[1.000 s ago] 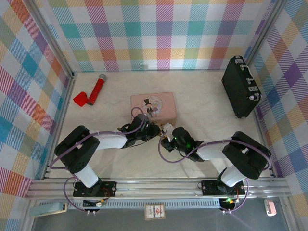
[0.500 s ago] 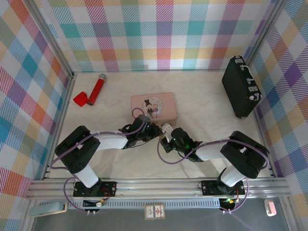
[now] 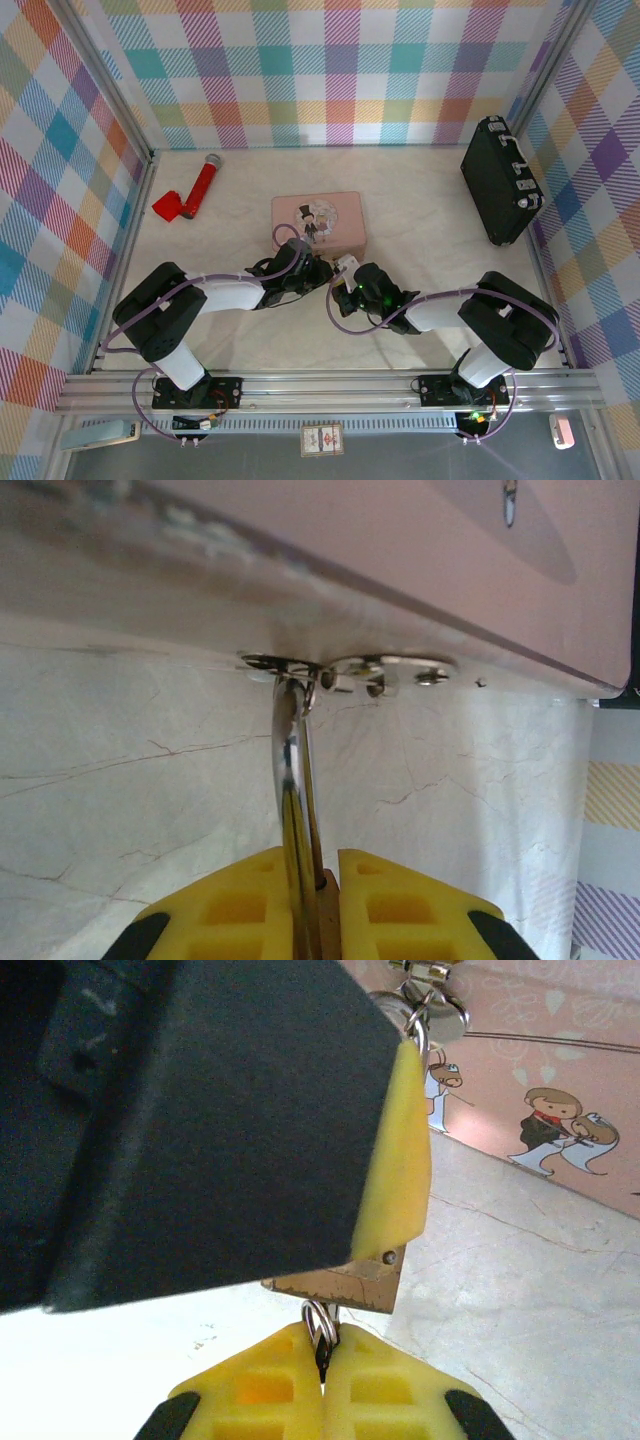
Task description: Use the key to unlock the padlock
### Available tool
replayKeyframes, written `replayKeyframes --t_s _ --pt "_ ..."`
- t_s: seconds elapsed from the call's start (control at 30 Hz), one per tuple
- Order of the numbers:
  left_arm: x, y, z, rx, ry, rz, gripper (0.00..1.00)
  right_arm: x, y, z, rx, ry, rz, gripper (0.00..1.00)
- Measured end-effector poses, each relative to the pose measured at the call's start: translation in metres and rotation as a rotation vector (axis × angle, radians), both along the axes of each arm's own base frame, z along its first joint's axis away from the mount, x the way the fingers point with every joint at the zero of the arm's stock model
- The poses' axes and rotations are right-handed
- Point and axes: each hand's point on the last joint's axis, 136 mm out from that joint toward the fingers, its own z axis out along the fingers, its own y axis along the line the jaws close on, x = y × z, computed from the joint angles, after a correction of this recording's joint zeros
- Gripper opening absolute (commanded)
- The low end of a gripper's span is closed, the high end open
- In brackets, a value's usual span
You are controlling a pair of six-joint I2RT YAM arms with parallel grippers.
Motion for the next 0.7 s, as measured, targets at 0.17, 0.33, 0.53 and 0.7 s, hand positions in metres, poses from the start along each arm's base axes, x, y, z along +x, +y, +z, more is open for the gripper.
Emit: replayKeyframes --t_s 0.17,0.33,0.53,0.7 --pt "-0.0003 0.0005 0.0004 0.002 0.0 0.0 0.0 -0.0012 0.0007 0.0012 0.074 0.075 -0.038 0.0" --pt "-0.0008 -0.0009 0.0014 -0.004 0.0 -0.004 0.0 -0.0023 -0.0022 0.0033 0.175 0.143 -0.065 0.0" --pt "-0.0017 -0.0043 0.0038 -0.016 -0.005 -0.011 0.02 -0.0028 -0.006 0.006 0.32 0.257 -0.067 0.0" --pt "-0.0017 -0.0034 0.003 -0.015 -0.005 -0.009 0.04 -0.0037 -0.0034 0.006 0.39 0.344 -0.074 0.0"
